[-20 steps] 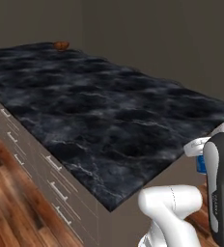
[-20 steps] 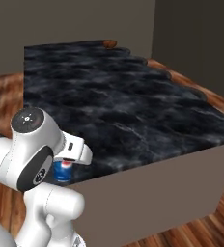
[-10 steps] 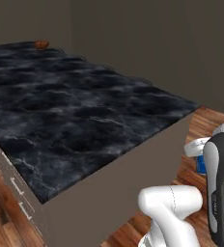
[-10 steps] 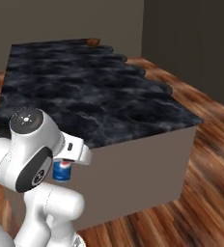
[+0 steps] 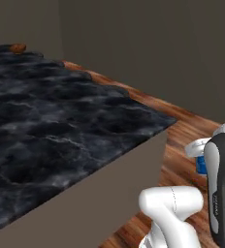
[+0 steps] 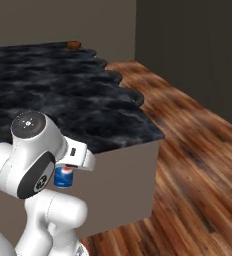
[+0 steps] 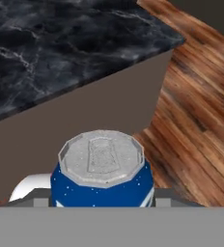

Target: Open the fridge, grab two sodas, and place both sodas inside the bowl with ice on the dining counter.

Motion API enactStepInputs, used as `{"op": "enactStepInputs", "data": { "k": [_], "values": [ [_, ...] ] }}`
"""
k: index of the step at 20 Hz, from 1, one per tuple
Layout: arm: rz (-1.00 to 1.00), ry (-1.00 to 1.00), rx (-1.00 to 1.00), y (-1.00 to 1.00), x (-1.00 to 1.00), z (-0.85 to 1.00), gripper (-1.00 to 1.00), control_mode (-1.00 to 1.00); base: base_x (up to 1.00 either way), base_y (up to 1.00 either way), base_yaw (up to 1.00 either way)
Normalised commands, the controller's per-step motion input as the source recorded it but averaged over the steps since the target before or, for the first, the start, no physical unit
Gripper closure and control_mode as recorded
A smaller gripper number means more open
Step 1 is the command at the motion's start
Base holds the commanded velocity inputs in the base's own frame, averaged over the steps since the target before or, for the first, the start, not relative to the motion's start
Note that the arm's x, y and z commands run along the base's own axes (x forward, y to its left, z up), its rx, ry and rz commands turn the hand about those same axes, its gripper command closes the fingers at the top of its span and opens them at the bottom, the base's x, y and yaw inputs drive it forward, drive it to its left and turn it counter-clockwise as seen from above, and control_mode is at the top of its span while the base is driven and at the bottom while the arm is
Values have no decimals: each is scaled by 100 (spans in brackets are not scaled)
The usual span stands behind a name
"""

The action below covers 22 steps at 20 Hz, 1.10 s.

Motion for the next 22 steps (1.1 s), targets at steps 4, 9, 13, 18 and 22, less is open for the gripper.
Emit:
{"op": "enactStepInputs", "data": {
  "k": [4,9,13,18,22],
  "values": [
    [0,0,0,0,0,0,100,100,57,-100,0],
    [0,0,0,0,0,0,100,100,60,-100,0],
    [0,0,0,0,0,0,100,100,73,-100,0],
    [0,0,0,0,0,0,100,100,86,-100,1],
    [0,0,0,0,0,0,100,100,99,-100,4]
  ]
}}
